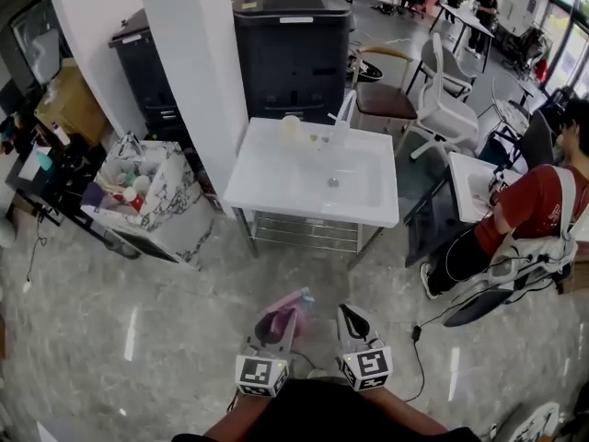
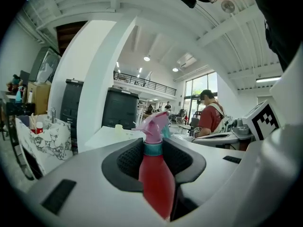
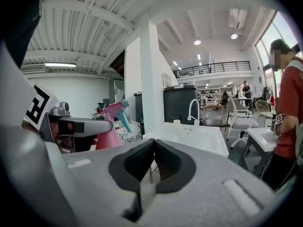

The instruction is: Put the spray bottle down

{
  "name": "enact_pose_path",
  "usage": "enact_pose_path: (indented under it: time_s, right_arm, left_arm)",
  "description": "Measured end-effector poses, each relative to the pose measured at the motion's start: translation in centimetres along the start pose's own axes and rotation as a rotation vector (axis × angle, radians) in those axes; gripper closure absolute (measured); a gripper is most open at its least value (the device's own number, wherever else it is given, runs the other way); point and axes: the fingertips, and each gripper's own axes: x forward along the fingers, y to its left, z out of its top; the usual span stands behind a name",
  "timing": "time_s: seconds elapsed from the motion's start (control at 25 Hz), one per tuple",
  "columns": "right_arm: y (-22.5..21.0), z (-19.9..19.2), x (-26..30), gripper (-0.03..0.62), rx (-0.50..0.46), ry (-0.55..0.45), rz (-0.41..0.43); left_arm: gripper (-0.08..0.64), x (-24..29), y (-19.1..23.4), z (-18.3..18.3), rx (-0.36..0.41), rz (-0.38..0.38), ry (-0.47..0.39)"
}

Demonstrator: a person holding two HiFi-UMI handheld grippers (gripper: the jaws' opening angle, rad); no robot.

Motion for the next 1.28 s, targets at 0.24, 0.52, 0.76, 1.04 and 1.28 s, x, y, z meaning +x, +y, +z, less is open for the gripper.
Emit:
enact_pose_path:
  time_s: [0.24,0.52,0.76,1.04,1.28]
  right_arm:
    - [-1.1,3.4,7.4,0.594,-0.023,0.007,-0.095]
    - [1.0,7.6,14.4,0.594,-0.010,-0.012,-0.140]
    - [1.9,8.3,17.7,0.594,0.005,-0.016,-0.184]
    - [2.1,8.8,20.4,0.594,0.001,0.001,-0.198]
    - [0.5,10.1,24.1,0.594,0.007,-0.011,-0.186]
  left_arm:
    - [0.420,4.1,6.8,3.4,0.003,-0.057,0.000]
    - [0.420,7.2,13.6,6.6,0.053,-0.114,0.002]
    - [0.420,10.1,17.4,7.7,0.049,-0.147,0.000]
    - [0.420,12.6,19.5,7.8,0.043,-0.177,0.012]
    - [0.420,15.7,21.7,8.3,0.043,-0.165,0.031]
